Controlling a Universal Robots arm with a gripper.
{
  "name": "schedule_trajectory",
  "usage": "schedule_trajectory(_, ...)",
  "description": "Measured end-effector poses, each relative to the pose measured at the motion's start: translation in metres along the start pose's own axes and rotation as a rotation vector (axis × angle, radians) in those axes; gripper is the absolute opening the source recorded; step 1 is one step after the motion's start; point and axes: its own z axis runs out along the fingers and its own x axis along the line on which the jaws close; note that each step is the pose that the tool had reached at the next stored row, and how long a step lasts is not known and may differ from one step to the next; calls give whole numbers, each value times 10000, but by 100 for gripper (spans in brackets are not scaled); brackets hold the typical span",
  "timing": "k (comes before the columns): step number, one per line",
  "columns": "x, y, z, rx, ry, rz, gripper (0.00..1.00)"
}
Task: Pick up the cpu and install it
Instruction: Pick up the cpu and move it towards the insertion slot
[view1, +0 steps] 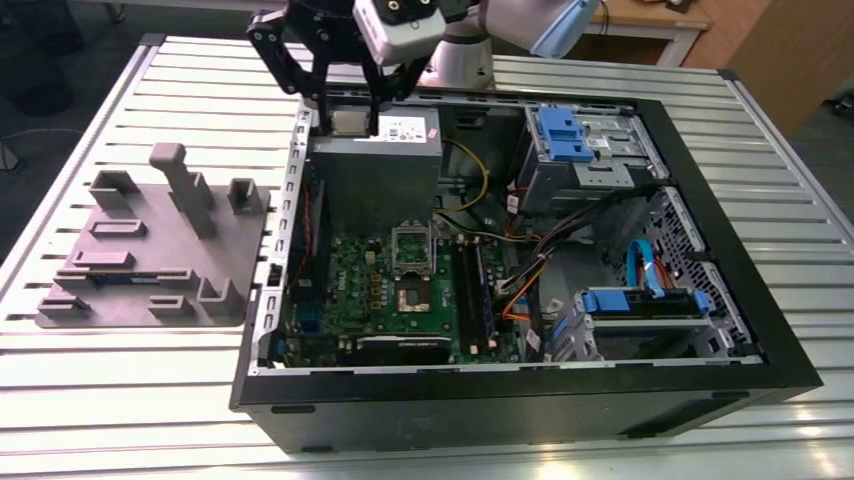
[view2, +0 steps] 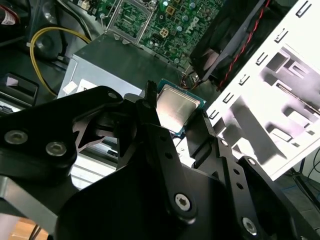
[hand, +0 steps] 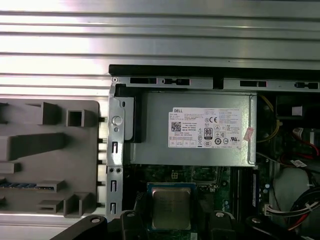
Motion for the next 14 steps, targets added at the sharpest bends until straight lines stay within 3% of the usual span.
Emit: schedule_trajectory(14, -125, -1, -1, 0, 0, 0, 47)
